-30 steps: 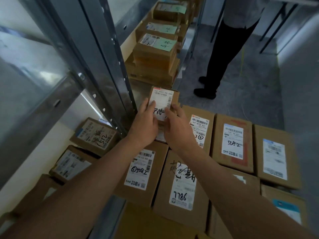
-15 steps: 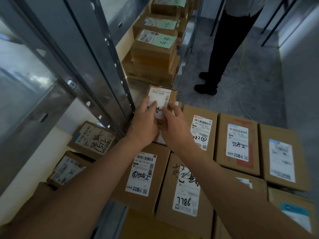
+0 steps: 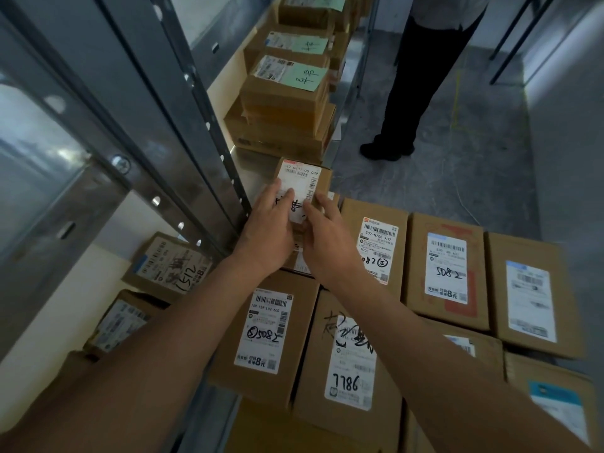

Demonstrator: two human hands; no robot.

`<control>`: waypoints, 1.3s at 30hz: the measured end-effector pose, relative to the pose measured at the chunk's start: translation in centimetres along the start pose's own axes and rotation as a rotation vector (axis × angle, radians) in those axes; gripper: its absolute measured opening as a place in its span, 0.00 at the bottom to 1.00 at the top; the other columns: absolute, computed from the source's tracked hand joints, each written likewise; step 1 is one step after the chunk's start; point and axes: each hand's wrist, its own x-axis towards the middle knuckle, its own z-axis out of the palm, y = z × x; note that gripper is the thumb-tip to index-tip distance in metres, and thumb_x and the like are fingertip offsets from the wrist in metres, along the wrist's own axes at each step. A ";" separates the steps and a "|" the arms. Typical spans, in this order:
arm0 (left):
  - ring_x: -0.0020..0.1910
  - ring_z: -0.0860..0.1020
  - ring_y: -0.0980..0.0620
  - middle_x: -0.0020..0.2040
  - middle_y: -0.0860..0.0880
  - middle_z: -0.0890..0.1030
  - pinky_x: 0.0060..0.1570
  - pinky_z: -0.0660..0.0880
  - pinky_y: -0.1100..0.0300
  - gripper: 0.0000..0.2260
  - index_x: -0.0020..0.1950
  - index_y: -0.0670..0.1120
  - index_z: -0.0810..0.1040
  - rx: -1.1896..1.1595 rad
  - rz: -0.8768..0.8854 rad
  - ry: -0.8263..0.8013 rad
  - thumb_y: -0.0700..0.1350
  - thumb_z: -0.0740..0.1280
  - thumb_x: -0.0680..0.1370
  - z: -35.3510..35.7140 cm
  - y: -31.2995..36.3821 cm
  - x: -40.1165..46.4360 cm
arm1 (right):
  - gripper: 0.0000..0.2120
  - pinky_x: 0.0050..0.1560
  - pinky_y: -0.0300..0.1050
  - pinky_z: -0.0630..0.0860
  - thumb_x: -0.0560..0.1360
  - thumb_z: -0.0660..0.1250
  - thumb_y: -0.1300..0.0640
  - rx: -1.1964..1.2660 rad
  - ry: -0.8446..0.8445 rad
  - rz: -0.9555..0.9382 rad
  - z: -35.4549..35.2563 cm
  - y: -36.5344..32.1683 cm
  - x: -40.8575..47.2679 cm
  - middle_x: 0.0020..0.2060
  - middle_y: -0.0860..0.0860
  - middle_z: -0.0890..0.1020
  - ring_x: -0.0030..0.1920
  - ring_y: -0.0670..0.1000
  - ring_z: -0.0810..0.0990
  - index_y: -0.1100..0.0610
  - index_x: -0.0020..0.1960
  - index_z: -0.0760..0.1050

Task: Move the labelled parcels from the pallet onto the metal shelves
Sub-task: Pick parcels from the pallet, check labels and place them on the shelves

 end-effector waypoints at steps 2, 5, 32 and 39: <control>0.82 0.53 0.44 0.82 0.43 0.54 0.76 0.65 0.43 0.28 0.81 0.42 0.60 0.034 0.010 -0.009 0.37 0.65 0.82 -0.1 0.1 -0.3 | 0.30 0.74 0.54 0.68 0.78 0.65 0.68 -0.019 -0.010 -0.004 -0.2 -0.1 -0.1 0.79 0.59 0.59 0.78 0.58 0.62 0.61 0.78 0.64; 0.82 0.54 0.44 0.82 0.43 0.55 0.76 0.65 0.42 0.28 0.81 0.42 0.61 0.054 0.023 -0.009 0.38 0.65 0.82 -0.4 0.4 -1.0 | 0.29 0.72 0.55 0.70 0.78 0.65 0.65 -0.043 -0.018 -0.007 -0.7 -0.3 -0.4 0.79 0.58 0.60 0.77 0.59 0.64 0.59 0.79 0.63; 0.69 0.73 0.45 0.72 0.45 0.73 0.68 0.71 0.46 0.23 0.74 0.45 0.71 0.204 -0.088 0.054 0.57 0.55 0.85 -9.1 5.9 -19.8 | 0.25 0.64 0.52 0.72 0.84 0.52 0.42 -0.288 -0.056 -0.217 -9.5 -7.0 -15.0 0.73 0.51 0.71 0.71 0.55 0.71 0.53 0.74 0.69; 0.56 0.76 0.51 0.61 0.50 0.77 0.56 0.77 0.46 0.23 0.64 0.49 0.75 0.157 -0.101 0.118 0.63 0.52 0.82 -10.2 5.2 -25.9 | 0.22 0.67 0.51 0.70 0.85 0.53 0.45 -0.258 -0.057 -0.307 -9.9 -10.1 -19.5 0.72 0.55 0.72 0.71 0.57 0.72 0.55 0.72 0.73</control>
